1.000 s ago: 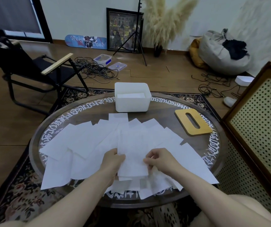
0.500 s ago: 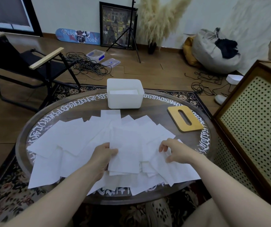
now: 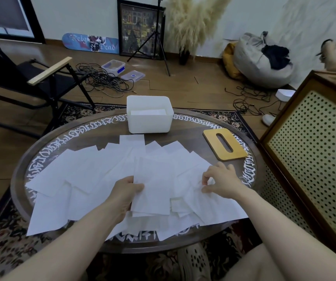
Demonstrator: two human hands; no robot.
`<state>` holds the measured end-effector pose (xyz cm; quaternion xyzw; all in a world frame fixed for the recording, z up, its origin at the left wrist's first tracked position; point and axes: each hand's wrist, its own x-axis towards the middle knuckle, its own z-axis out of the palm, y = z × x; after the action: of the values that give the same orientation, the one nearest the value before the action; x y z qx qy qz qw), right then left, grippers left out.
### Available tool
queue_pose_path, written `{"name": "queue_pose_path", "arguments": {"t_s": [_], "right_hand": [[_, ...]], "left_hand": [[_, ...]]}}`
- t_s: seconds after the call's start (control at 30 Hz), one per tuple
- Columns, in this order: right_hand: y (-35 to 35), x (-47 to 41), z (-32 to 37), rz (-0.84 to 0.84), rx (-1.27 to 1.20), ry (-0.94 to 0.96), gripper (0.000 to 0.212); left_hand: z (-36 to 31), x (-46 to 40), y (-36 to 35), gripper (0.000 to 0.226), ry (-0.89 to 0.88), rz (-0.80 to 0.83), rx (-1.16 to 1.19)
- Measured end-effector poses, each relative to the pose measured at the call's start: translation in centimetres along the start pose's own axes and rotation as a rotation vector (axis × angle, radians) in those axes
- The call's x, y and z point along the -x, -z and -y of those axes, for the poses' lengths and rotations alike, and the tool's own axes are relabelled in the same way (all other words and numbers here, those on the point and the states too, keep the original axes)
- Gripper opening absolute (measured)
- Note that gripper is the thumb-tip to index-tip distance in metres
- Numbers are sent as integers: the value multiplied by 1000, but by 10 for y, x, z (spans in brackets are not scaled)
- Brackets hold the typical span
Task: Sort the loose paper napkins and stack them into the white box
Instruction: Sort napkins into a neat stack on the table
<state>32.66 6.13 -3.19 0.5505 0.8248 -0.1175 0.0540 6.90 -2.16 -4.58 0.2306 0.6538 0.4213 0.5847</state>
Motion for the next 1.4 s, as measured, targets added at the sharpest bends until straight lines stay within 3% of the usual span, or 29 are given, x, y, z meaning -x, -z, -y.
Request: {"name": "queue_pose_path", "arguments": {"t_s": [0.23,0.33,0.57,0.93,1.0,1.17,1.4], "right_hand": [[13,1,-3,-100,-478,-218,17],[18,5,0,-97,-801,-270,15],[18,4,8,-16,-1159,-376,7],[23,-2,54,134,-1738,-314,6],[22,-6,60,136,-1731,-298,6],[7,-10,72,132,-1399,-341,12],[-3,-8,80,211,-1233,-365,10]], "left_hand": [[2,-2,0,16,0,-20,1],[3,-2,0,17,-3,-28,16],[5,-3,-1,16,-2,-52,35],[6,3,-10,21,-22,-61,59],[6,4,-10,22,-19,-62,50],[6,4,-6,22,-9,-56,62],[7,1,-5,12,-10,-51,87]]}}
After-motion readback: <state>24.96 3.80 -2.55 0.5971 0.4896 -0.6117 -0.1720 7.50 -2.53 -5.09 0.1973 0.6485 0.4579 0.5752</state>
